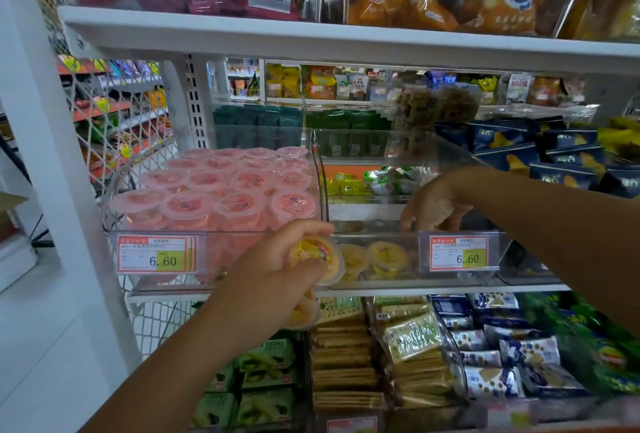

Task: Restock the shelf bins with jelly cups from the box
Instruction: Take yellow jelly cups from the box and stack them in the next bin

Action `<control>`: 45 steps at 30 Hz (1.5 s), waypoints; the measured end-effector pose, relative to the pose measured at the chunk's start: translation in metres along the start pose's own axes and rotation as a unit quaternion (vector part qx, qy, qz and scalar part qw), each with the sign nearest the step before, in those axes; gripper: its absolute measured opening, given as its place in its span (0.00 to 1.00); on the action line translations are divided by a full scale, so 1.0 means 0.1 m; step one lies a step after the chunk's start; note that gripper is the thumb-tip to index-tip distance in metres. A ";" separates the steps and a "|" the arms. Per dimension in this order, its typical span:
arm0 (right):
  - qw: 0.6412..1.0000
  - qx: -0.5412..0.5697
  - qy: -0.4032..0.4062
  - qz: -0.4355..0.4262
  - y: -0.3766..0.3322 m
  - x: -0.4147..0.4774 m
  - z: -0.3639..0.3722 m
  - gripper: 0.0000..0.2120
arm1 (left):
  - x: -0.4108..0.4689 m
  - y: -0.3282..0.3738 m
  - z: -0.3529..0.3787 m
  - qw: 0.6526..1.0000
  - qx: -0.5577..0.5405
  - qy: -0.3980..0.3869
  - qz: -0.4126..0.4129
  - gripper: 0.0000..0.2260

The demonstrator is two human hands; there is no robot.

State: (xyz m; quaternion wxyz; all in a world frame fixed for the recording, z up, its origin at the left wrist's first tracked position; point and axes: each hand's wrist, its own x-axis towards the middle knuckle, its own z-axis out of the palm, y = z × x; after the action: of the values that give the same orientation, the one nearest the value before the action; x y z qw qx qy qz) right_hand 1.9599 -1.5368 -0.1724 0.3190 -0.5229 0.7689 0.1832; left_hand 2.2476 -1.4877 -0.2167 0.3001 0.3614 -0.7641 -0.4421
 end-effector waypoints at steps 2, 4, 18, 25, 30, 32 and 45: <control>0.998 0.056 -0.014 -0.028 0.03 -0.02 -0.04 0.22 | -0.01 -0.02 -0.01 1.000 -0.003 0.003 -0.004 0.16; 0.995 0.090 -0.016 -0.043 0.08 -0.01 -0.10 0.21 | -0.01 -0.03 -0.03 1.000 -0.005 0.005 -0.009 0.16; 0.993 0.072 -0.034 -0.082 -0.02 0.03 0.06 0.14 | 0.01 -0.02 -0.03 1.000 0.027 -0.001 0.015 0.15; 0.994 0.033 0.039 -0.101 0.00 -0.11 0.05 0.15 | 0.06 0.03 0.06 0.999 0.023 -0.004 0.036 0.15; 0.922 0.237 0.078 -0.295 -0.08 -0.57 -0.08 0.13 | 0.15 0.09 0.14 0.997 -0.024 -0.008 0.068 0.17; 0.895 0.282 0.002 -0.347 -0.15 -0.73 -0.03 0.14 | 0.20 0.15 0.21 0.996 -0.055 0.000 0.075 0.16; 0.950 -0.194 0.226 -0.091 0.34 -0.29 -0.19 0.10 | 0.26 0.18 0.33 0.993 -0.077 0.006 0.088 0.11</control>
State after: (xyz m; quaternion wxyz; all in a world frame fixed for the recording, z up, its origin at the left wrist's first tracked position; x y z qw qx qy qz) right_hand 1.9304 -1.5158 -0.1408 0.0442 -0.6700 0.7198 0.1762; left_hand 2.2023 -1.4880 -0.2108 0.3689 0.2717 -0.7550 -0.4692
